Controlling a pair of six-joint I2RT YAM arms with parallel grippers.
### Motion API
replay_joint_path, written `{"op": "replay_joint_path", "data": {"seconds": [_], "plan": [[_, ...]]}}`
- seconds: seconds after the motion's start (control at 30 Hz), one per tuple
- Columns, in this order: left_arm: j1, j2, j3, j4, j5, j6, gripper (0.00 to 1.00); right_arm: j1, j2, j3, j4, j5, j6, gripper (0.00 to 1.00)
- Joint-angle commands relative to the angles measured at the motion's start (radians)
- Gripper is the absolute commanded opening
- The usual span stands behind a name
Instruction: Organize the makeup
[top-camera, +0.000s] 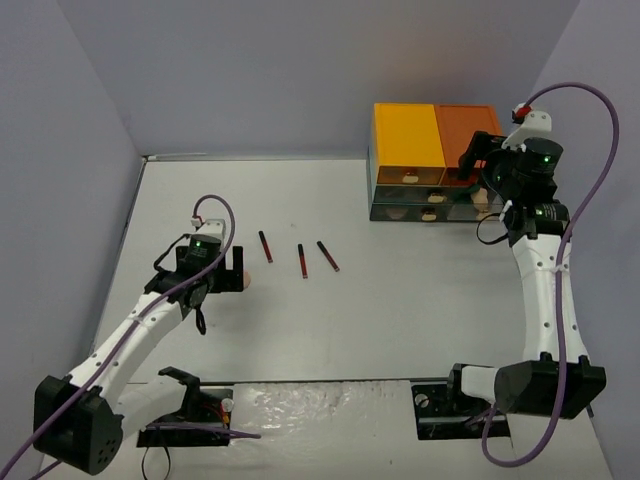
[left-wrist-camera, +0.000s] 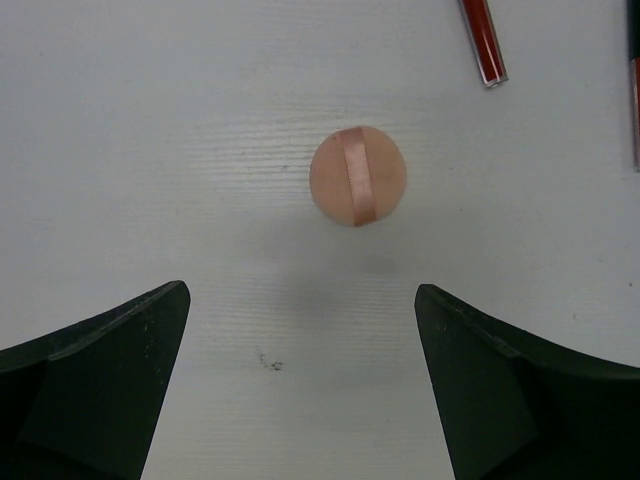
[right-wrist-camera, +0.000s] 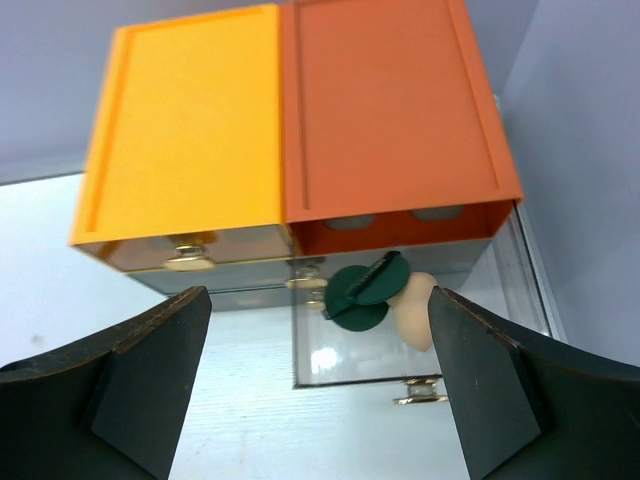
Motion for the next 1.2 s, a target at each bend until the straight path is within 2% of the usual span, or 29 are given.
{"op": "replay_joint_path", "data": {"seconds": [0.0, 0.27, 0.4, 0.53, 0.87, 1.03, 1.17], "plan": [[0.008, 0.099, 0.078, 0.067, -0.01, -0.094, 0.93, 0.055, -0.07, -0.013, 0.051, -0.053, 0.009, 0.88], [0.009, 0.333, 0.119, 0.155, -0.025, -0.135, 0.78, 0.111, -0.13, -0.096, 0.051, -0.08, 0.011, 0.89], [0.008, 0.402, 0.137, 0.172, -0.02, -0.137, 0.75, 0.117, -0.156, -0.124, 0.051, -0.096, 0.016, 0.89], [0.009, 0.457, 0.139, 0.193, -0.004, -0.149, 0.67, 0.117, -0.18, -0.149, 0.05, -0.104, 0.015, 0.89], [0.009, 0.493, 0.097, 0.21, 0.032, -0.211, 0.28, 0.144, -0.207, -0.173, 0.045, -0.136, 0.005, 0.9], [0.008, 0.475, 0.094, 0.201, 0.044, -0.209, 0.02, 0.153, -0.194, -0.159, 0.037, -0.208, 0.003, 0.89], [0.008, 0.423, 0.1, 0.181, 0.061, -0.19, 0.0, 0.169, -0.175, -0.129, 0.028, -0.298, 0.0, 0.89]]}}
